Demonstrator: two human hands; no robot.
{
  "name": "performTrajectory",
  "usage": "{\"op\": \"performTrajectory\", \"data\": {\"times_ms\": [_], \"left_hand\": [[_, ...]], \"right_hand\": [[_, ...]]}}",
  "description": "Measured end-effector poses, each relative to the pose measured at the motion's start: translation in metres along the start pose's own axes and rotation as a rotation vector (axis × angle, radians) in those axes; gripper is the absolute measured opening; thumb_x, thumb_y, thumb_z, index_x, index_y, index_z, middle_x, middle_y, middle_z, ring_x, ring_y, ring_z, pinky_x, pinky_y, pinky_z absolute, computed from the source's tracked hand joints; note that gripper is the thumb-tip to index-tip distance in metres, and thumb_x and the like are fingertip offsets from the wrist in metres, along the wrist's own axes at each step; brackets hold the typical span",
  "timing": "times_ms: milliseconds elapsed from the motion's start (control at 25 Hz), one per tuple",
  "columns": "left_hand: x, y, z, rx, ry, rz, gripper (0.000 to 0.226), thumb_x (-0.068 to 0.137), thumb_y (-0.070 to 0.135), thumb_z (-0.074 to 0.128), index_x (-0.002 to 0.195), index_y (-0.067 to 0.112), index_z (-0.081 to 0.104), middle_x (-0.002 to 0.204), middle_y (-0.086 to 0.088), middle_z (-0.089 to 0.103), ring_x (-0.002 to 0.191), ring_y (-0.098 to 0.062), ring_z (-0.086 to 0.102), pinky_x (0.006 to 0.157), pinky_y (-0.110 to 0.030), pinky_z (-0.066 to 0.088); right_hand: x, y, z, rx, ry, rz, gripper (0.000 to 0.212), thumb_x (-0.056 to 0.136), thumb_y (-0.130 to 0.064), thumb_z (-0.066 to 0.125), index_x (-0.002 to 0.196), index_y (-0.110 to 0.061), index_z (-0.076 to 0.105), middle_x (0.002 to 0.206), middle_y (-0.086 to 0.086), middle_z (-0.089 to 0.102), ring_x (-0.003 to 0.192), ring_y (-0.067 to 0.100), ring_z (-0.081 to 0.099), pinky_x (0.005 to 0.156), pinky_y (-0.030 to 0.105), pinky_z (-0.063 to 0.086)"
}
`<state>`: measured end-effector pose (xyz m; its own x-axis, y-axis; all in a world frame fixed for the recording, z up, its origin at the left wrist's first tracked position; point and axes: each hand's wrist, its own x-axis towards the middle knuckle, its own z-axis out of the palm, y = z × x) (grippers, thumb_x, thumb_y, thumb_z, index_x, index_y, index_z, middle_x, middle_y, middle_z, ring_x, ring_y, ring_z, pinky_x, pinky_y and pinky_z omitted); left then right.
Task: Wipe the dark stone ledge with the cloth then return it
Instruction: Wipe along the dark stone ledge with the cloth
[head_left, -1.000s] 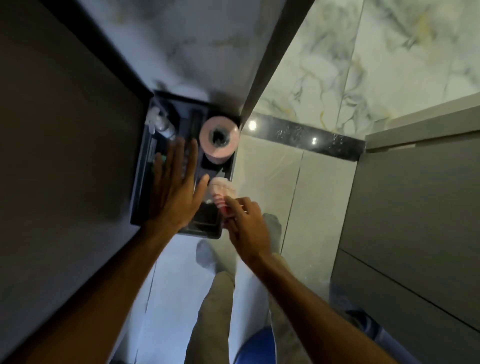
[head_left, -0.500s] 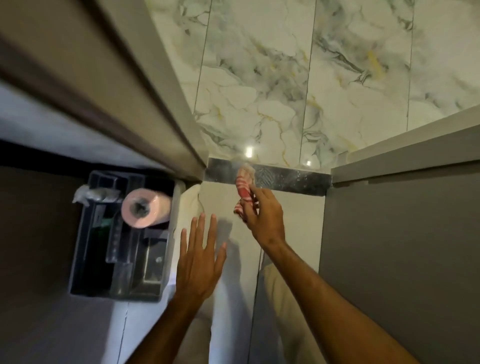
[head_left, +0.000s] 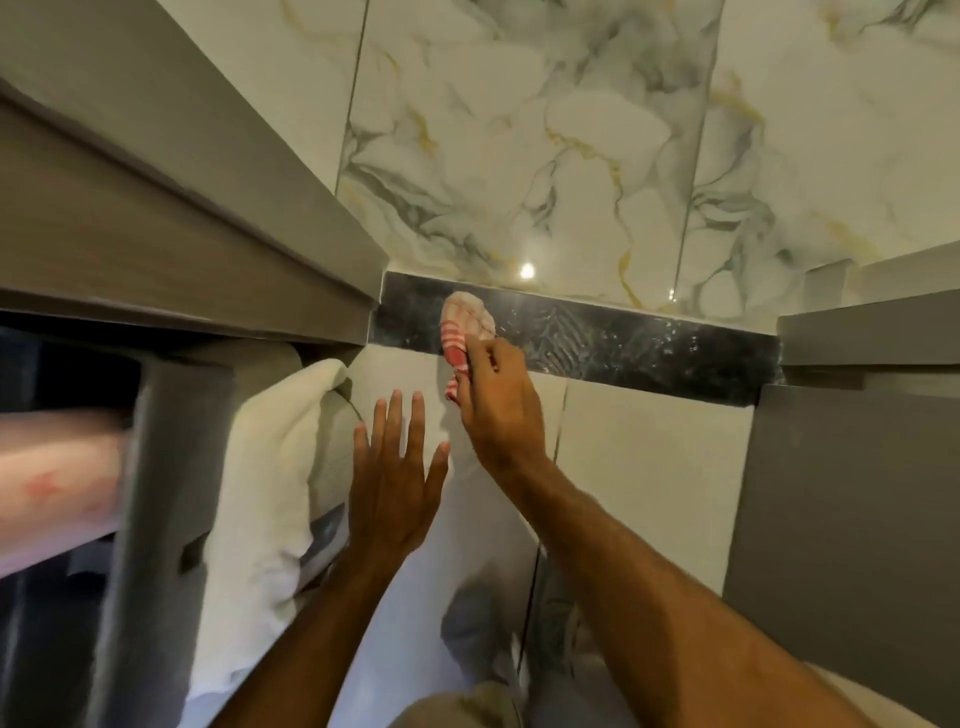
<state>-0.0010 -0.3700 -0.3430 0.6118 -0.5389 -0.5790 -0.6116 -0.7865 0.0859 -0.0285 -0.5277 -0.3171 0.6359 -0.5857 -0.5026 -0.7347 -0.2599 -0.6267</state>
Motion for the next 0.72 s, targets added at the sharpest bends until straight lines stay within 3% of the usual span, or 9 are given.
{"op": "performTrajectory", "data": {"times_ms": [120, 200, 320, 360, 400, 440, 520, 600, 720], "left_hand": [[0.063, -0.019, 0.074, 0.039, 0.074, -0.033, 0.094, 0.102, 0.065, -0.017, 0.173, 0.012, 0.015, 0.181, -0.021, 0.012, 0.167, -0.043, 0.016, 0.134, -0.066, 0.020], [0.096, -0.028, 0.110, 0.056, 0.101, -0.054, 0.095, 0.101, 0.065, -0.021, 0.173, 0.012, 0.011, 0.181, -0.021, 0.006, 0.168, -0.042, 0.010, 0.136, -0.064, 0.015], [0.122, -0.039, 0.148, 0.032, 0.161, -0.046, 0.082, 0.109, 0.061, 0.011, 0.171, 0.008, 0.020, 0.180, -0.022, 0.011, 0.167, -0.042, 0.013, 0.136, -0.064, 0.016], [0.126, -0.045, 0.159, 0.046, 0.200, -0.038, 0.079, 0.110, 0.057, 0.023, 0.171, 0.006, 0.023, 0.180, -0.023, 0.014, 0.167, -0.042, 0.014, 0.136, -0.065, 0.017], [0.130, -0.050, 0.169, 0.064, 0.252, -0.030, 0.076, 0.110, 0.052, 0.030, 0.170, 0.005, 0.025, 0.179, -0.024, 0.017, 0.167, -0.042, 0.017, 0.135, -0.065, 0.020], [0.134, -0.054, 0.178, 0.064, 0.312, -0.011, 0.073, 0.111, 0.048, 0.032, 0.169, 0.003, 0.028, 0.178, -0.025, 0.022, 0.166, -0.042, 0.020, 0.134, -0.065, 0.022], [0.136, -0.059, 0.186, 0.058, 0.407, 0.017, 0.067, 0.113, 0.041, 0.027, 0.166, 0.001, 0.034, 0.175, -0.026, 0.029, 0.165, -0.041, 0.024, 0.133, -0.065, 0.026], [0.131, -0.056, 0.177, 0.083, 0.407, 0.005, 0.067, 0.114, 0.040, 0.022, 0.166, 0.000, 0.032, 0.175, -0.027, 0.027, 0.165, -0.041, 0.024, 0.133, -0.064, 0.027], [0.124, -0.048, 0.163, 0.105, 0.357, -0.023, 0.071, 0.113, 0.044, 0.017, 0.166, -0.002, 0.030, 0.175, -0.027, 0.025, 0.164, -0.042, 0.025, 0.131, -0.063, 0.033]], "right_hand": [[0.056, 0.034, 0.061, -0.132, -0.011, -0.181, 0.046, 0.118, -0.024, 0.048, 0.161, -0.009, 0.048, 0.154, 0.015, 0.055, 0.131, 0.026, 0.061, 0.106, 0.034, 0.060], [0.091, 0.052, 0.092, -0.266, -0.047, -0.282, 0.050, 0.118, -0.028, 0.051, 0.163, -0.008, 0.046, 0.156, 0.017, 0.054, 0.133, 0.028, 0.058, 0.109, 0.038, 0.058], [0.121, 0.065, 0.131, -0.303, -0.043, -0.346, 0.050, 0.116, -0.036, 0.051, 0.154, -0.004, 0.057, 0.153, 0.019, 0.059, 0.135, 0.033, 0.058, 0.117, 0.049, 0.053], [0.130, 0.068, 0.147, -0.309, -0.040, -0.395, 0.056, 0.117, -0.037, 0.045, 0.162, -0.003, 0.049, 0.166, 0.021, 0.050, 0.151, 0.035, 0.050, 0.131, 0.053, 0.042], [0.140, 0.071, 0.162, -0.360, -0.039, -0.434, 0.064, 0.118, -0.038, 0.038, 0.171, -0.003, 0.032, 0.179, 0.021, 0.031, 0.168, 0.034, 0.031, 0.142, 0.052, 0.021], [0.152, 0.074, 0.174, -0.444, -0.007, -0.469, 0.069, 0.119, -0.040, 0.032, 0.175, -0.005, 0.015, 0.186, 0.018, 0.012, 0.174, 0.031, 0.011, 0.144, 0.046, 0.001], [0.168, 0.080, 0.189, -0.538, 0.081, -0.530, 0.071, 0.118, -0.041, 0.028, 0.176, -0.008, 0.003, 0.187, 0.014, -0.004, 0.175, 0.027, -0.004, 0.138, 0.040, -0.012], [0.154, 0.086, 0.189, -0.504, 0.133, -0.529, 0.070, 0.118, -0.039, 0.035, 0.176, -0.007, 0.011, 0.186, 0.015, 0.006, 0.174, 0.028, 0.005, 0.141, 0.042, -0.004], [0.101, 0.119, 0.167, -0.579, 0.162, -0.520, 0.063, 0.110, -0.037, 0.062, 0.164, -0.006, 0.049, 0.171, 0.019, 0.049, 0.160, 0.036, 0.049, 0.133, 0.049, 0.039]]}}
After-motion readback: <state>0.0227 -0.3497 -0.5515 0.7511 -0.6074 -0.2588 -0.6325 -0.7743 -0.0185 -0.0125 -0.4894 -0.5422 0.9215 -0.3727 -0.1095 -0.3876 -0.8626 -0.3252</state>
